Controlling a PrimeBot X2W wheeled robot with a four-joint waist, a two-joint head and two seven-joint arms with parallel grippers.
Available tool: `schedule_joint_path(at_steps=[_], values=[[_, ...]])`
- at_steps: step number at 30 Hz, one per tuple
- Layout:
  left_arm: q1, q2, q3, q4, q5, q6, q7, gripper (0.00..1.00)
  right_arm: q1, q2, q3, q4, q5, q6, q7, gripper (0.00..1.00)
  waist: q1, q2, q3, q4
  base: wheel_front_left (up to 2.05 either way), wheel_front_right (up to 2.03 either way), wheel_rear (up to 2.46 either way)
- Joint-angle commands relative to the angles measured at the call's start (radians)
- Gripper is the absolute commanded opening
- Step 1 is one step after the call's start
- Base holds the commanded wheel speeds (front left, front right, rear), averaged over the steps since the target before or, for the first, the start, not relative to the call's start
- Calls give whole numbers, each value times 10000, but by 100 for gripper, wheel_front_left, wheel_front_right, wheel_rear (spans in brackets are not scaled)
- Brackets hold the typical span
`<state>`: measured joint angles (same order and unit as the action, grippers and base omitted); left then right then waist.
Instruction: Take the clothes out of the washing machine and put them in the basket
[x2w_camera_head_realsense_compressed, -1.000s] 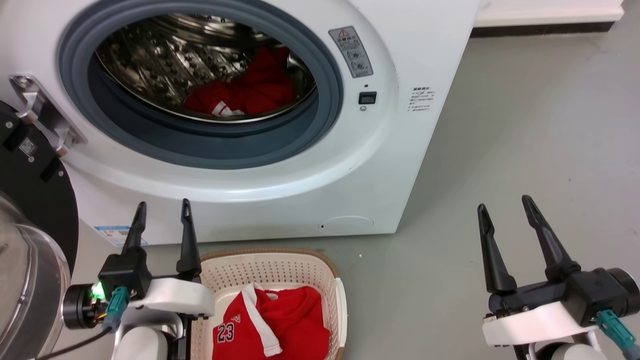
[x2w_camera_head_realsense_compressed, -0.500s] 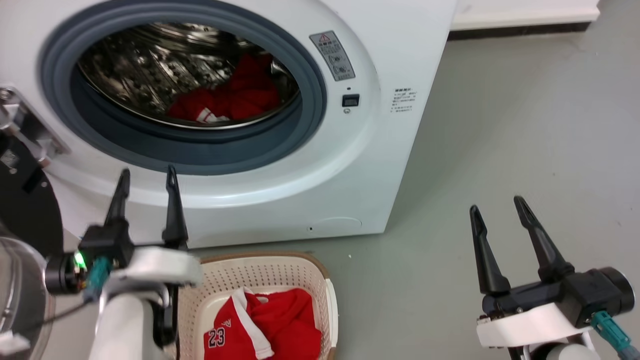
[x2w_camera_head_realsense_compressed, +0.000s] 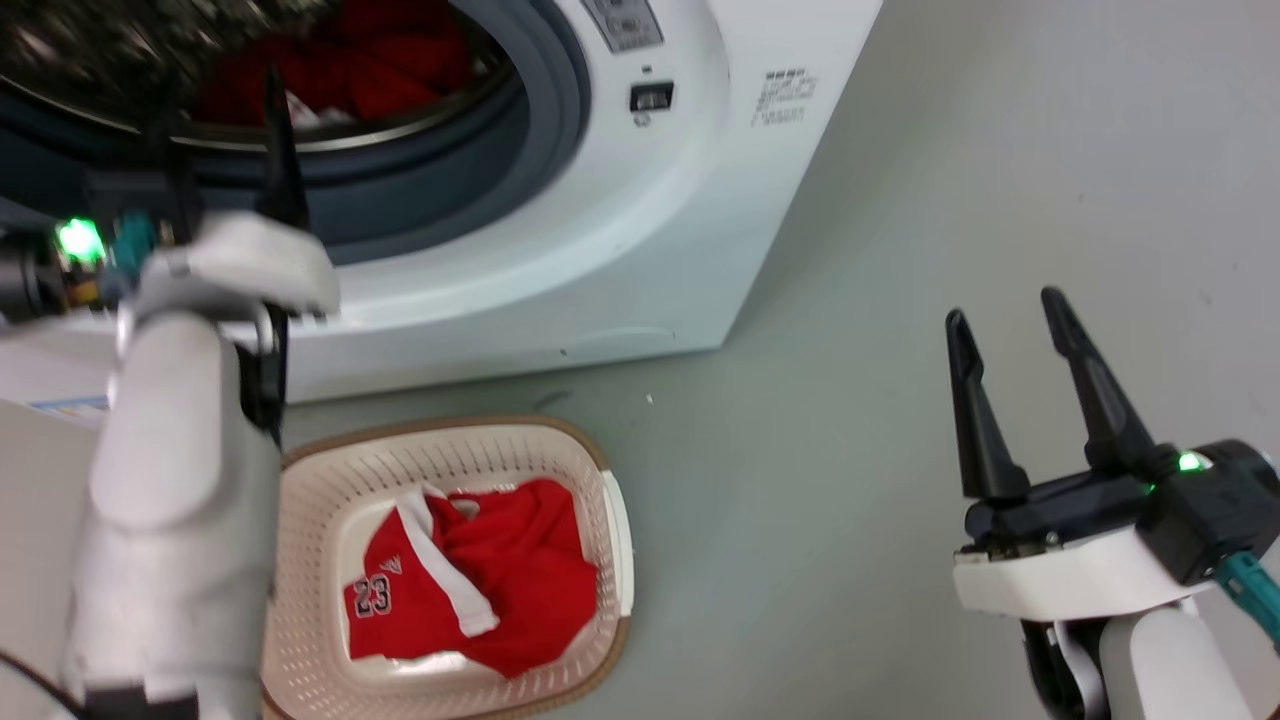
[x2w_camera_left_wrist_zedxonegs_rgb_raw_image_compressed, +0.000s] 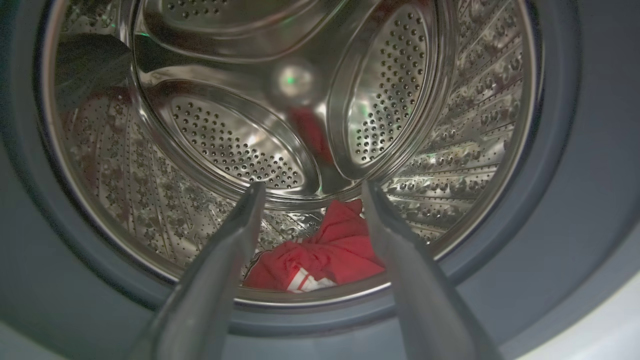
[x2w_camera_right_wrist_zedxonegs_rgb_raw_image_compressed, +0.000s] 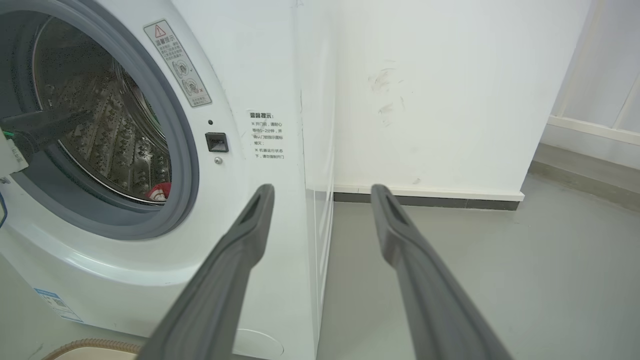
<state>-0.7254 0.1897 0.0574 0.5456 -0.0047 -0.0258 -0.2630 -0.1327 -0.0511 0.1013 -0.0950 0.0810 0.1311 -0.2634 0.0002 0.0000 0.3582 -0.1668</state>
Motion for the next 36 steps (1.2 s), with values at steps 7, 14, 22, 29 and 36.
schedule_joint_path(at_steps=[7,14,22,29,36], values=[[-2963,597,-277,1923,288,21,469,100,-848,19,-85,-266,304,-7,-20,100,-2,0,1876,-475,0,0,0],[-5319,1450,-489,3622,571,-167,1565,100,-1403,17,-97,-472,546,-7,-20,100,-2,0,2869,-789,0,0,0],[-7307,2148,-804,5168,807,-390,3376,100,-1673,19,-18,-638,930,-7,-20,100,-2,0,3641,-1150,0,0,0],[-8857,2286,-957,6014,625,-708,5496,100,-1808,19,-153,-763,1181,-7,-20,100,-2,0,4207,-1350,0,0,0],[-10121,2468,-1479,6422,906,-865,7474,100,-1861,17,-256,-848,1427,-7,-20,100,-2,0,4792,-1414,0,0,0]])
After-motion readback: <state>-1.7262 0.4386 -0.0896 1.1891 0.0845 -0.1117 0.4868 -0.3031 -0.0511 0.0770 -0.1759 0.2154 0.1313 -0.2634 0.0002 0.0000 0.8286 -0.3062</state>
